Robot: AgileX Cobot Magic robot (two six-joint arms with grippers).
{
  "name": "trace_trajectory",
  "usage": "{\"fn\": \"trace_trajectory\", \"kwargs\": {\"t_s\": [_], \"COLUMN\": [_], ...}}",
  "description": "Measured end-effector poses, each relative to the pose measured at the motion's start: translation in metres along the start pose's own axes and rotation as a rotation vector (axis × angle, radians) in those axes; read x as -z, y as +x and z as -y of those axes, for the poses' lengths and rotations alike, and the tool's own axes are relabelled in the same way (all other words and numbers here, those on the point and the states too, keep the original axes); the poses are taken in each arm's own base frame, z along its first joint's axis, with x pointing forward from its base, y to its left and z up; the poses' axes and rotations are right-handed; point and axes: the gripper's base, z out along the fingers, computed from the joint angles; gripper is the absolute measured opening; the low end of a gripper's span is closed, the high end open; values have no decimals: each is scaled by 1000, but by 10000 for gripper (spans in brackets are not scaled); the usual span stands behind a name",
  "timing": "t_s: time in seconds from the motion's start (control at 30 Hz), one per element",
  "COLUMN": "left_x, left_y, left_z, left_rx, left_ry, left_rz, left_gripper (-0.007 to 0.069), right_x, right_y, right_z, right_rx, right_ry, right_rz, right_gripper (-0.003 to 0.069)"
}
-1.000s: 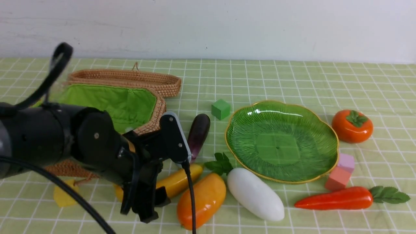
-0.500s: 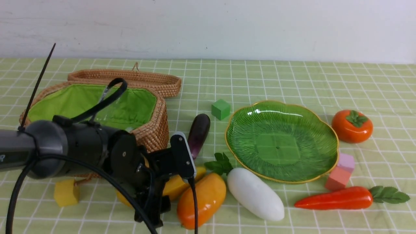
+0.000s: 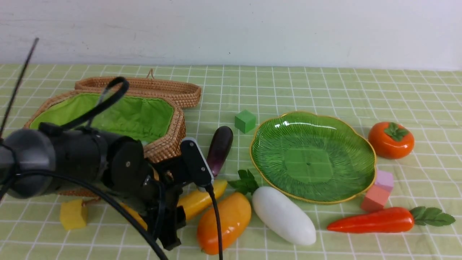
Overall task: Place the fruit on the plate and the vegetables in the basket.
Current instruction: Use the left arm to grab a banana and put it into the right plate
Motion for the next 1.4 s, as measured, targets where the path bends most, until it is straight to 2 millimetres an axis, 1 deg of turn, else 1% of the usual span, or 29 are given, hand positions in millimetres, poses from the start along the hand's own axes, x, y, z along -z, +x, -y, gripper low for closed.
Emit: {"fn": "trace_trajectory", "kwargs": {"t_s": [0.03,0.1,0.13,0.17,0.23,0.27,0.3,0.33,0.37,0.4,0.43,0.47,0.5,0.57,0.6,0.67,0.73,0.77,0.8,0.83,0.87,1.0,1.1,1.23,1.27,1.3,1.33,1.37,1.4], "left_x": [2,33,35,53,75,82,91,96,97,99,100,92,89,76,62,42,12,6,-19,-18,-43,-80,-97,-103,-102,-102,-101,-99,-96], "left_y": [0,-3,-3,-6,-13,-16,-24,-32,-34,-49,-65,-79,-84,-112,-124,-146,-176,-176,-191,-195,-204,-223,-227,-227,-228,-228,-229,-229,-229], "left_z": [0,2,3,8,18,22,32,36,37,42,41,39,38,29,25,17,5,6,2,0,-1,-4,-4,-4,-4,-4,-4,-5,-4], "left_rx": [3,40,41,44,18,5,-30,-48,-53,-84,-101,-117,-123,-137,-138,-138,-136,-136,-136,-136,-137,-108,-57,-26,-17,-10,-6,-5,-5], "left_ry": [-2,-10,-10,-10,-14,-18,-14,-14,-14,-7,-7,0,1,-3,3,1,-2,4,13,8,20,18,24,24,24,25,25,28,36], "left_rz": [3,35,37,58,109,135,179,209,217,254,283,285,287,304,296,302,313,302,293,303,290,312,316,325,329,334,336,332,324], "left_gripper": [312,312,312,312,312,312,312,312,312,312,312,312,312,312,312,312,312,312,312,312,312,312,312,357,392,481,528,601,632], "right_x": [0,0,0,0,0,0,0,0,0,0,0,1,1,5,7,11,14,14,15,15,15,15,14,14,14,14,14,14,14], "right_y": [0,0,0,0,0,0,-1,-2,-2,-4,-5,-6,-7,-9,-10,-13,-16,-16,-16,-16,-15,-12,-9,-8,-8,-8,-8,-8,-8], "right_z": [0,0,0,0,0,0,1,1,1,2,3,4,4,7,9,12,17,17,19,20,21,21,20,20,20,20,20,20,20], "right_rx": [0,0,0,0,0,0,0,0,0,0,1,7,10,34,39,31,-27,-33,-82,-86,-117,-137,-142,-144,-144,-144,-144,-144,-144], "right_ry": [0,1,1,1,1,2,6,11,12,21,30,44,51,104,130,174,235,239,264,267,283,283,274,270,270,270,270,270,270], "right_rz": [0,0,0,0,0,2,9,19,22,40,56,65,66,72,75,85,117,118,123,123,120,89,57,40,40,40,40,40,40], "right_gripper": [113,113,113,115,116,117,118,119,119,119,122,123,123,123,123,123,123,123,123,123,123,123,125,125,125,125,125,126,127]}}
